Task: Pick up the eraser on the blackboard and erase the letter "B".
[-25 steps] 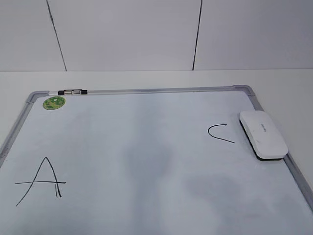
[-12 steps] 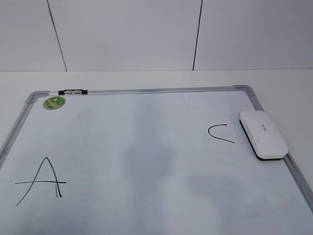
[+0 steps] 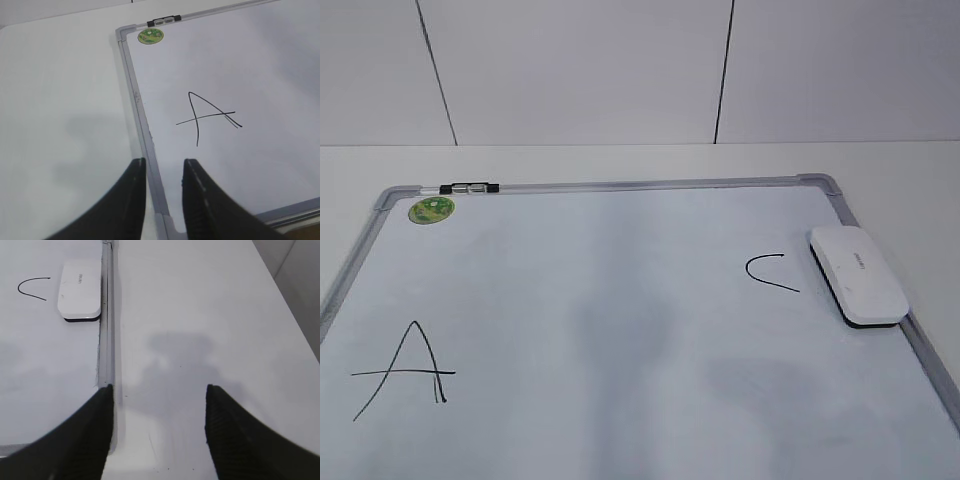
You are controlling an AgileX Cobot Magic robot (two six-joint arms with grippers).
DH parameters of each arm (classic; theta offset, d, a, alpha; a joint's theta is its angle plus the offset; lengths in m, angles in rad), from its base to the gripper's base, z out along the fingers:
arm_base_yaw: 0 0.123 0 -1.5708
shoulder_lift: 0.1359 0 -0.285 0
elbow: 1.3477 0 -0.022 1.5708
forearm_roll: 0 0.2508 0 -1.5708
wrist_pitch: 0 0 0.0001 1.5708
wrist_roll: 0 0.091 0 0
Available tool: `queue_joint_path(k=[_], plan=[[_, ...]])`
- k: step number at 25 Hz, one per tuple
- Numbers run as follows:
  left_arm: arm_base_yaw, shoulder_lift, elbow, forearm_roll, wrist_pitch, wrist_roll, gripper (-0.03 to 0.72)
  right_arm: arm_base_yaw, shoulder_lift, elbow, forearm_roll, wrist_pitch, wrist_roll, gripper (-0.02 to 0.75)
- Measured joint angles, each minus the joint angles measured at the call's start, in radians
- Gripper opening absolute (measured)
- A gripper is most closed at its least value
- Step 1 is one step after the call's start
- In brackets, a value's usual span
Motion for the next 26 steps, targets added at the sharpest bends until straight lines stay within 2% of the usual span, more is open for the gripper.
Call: queue_joint_path(k=[11,26], plan=[[0.037,0.000,0.000,0.000,0.000,0.000,0.199,0.000,0.000,0.000,0.000,0.000,0.000,0.441],[0.039,0.000,0.000,0.000,0.000,0.000,0.199,0.000,0.000,0.000,0.000,0.000,0.000,0.440]])
